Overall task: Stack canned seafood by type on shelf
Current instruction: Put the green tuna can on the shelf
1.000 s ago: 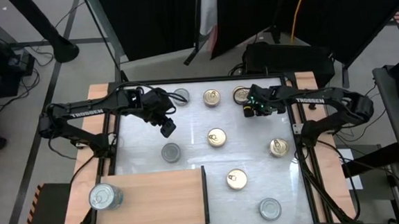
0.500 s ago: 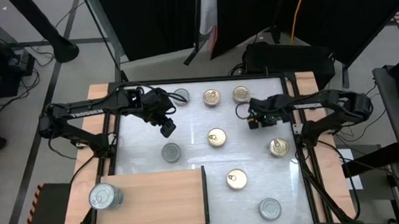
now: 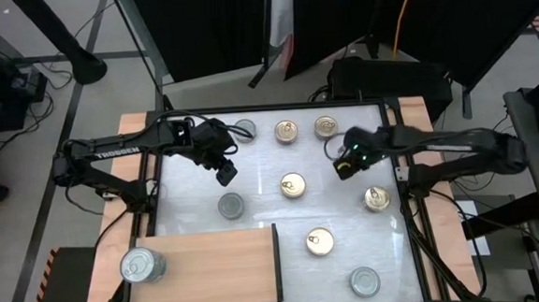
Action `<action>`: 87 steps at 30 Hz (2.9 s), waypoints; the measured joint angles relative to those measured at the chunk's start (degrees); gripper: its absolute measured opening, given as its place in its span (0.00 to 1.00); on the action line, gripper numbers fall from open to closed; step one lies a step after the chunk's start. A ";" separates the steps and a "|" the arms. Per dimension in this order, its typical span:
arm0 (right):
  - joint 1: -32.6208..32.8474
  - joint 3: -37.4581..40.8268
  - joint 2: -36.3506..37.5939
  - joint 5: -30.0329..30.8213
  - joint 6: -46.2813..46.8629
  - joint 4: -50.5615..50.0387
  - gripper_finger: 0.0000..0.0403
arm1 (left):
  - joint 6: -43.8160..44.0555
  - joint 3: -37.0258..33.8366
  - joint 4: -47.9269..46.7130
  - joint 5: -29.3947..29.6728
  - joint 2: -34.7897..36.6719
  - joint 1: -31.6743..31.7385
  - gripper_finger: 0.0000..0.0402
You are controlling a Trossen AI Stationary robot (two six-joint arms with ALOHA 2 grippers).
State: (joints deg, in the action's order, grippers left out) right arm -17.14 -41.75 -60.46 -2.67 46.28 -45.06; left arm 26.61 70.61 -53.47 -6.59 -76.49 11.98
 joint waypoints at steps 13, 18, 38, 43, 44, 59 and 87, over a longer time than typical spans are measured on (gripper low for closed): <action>-12.59 -5.60 0.19 -0.41 -55.92 -1.40 0.50 | 1.46 0.00 0.46 0.00 0.00 0.00 0.53; -15.11 -5.60 -4.83 -2.54 -65.72 -1.36 0.65 | 3.04 0.00 0.65 -0.02 0.00 0.00 0.53; -16.11 -5.62 -21.31 -3.16 -79.30 0.90 0.48 | 3.02 0.00 0.67 0.26 0.00 -0.01 0.53; -14.23 -9.47 -20.76 -3.36 -73.24 -3.82 0.29 | 3.04 0.00 0.70 0.86 0.00 0.00 0.53; -13.75 -10.98 -20.65 -3.55 -71.33 -5.38 0.29 | 3.03 0.00 0.83 0.98 0.00 0.00 0.53; 0.00 -39.74 -20.22 -22.69 -19.87 1.83 0.34 | -0.31 8.22 5.09 4.84 3.95 0.47 0.53; 21.06 -40.31 -45.34 -24.71 30.86 67.16 0.33 | -10.74 14.78 6.18 16.32 12.41 5.01 0.53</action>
State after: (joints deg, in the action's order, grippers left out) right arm 3.92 -82.07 -105.81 -27.38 77.14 22.11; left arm 15.87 85.38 -47.28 9.73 -64.08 16.99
